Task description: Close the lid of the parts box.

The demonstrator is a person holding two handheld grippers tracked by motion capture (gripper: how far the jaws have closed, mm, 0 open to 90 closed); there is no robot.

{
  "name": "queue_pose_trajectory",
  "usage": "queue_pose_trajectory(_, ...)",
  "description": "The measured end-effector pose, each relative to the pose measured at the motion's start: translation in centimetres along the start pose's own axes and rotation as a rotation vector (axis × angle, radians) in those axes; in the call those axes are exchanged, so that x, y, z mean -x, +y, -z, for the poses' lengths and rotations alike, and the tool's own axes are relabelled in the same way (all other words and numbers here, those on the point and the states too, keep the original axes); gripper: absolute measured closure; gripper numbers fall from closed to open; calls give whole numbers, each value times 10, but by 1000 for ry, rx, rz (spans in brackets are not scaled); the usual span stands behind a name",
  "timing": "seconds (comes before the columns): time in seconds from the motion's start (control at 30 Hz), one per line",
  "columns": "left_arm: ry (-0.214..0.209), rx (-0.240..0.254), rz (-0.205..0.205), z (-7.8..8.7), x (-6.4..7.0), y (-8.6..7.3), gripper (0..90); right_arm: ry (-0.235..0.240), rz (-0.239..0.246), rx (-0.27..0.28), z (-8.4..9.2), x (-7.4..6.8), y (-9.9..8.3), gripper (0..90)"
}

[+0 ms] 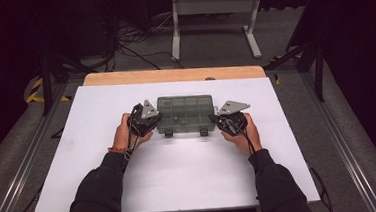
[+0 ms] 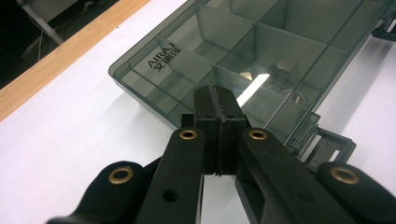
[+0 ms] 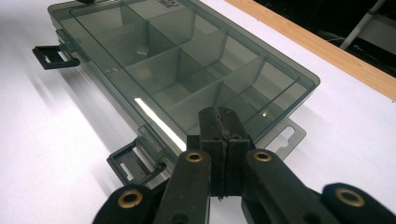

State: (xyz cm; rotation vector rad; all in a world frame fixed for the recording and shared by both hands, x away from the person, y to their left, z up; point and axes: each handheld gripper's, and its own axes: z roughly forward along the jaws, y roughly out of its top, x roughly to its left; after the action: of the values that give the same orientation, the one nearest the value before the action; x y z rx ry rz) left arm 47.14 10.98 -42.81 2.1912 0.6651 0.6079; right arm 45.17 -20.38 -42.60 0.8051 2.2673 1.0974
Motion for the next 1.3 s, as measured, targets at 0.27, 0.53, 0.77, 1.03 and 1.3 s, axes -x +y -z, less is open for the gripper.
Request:
queue_pose_trajectory(0.27,7,17,-25,6,1,2,897,-19,-8,19,5,-1,1,900)
queue_pose_trajectory(0.53,21,58,-38,20,-1,2,893,-30,-6,75,19,-3,4,893)
queue_pose_trajectory(0.77,33,92,-47,31,-2,-1,886,-39,15,96,30,-8,3,875)
queue_pose_trajectory(1.03,25,126,-43,43,-1,-10,877,-28,22,119,43,-12,3,857)
queue_pose_trajectory(1.3,45,141,-54,52,0,-18,852,-24,20,127,47,-15,-2,815)
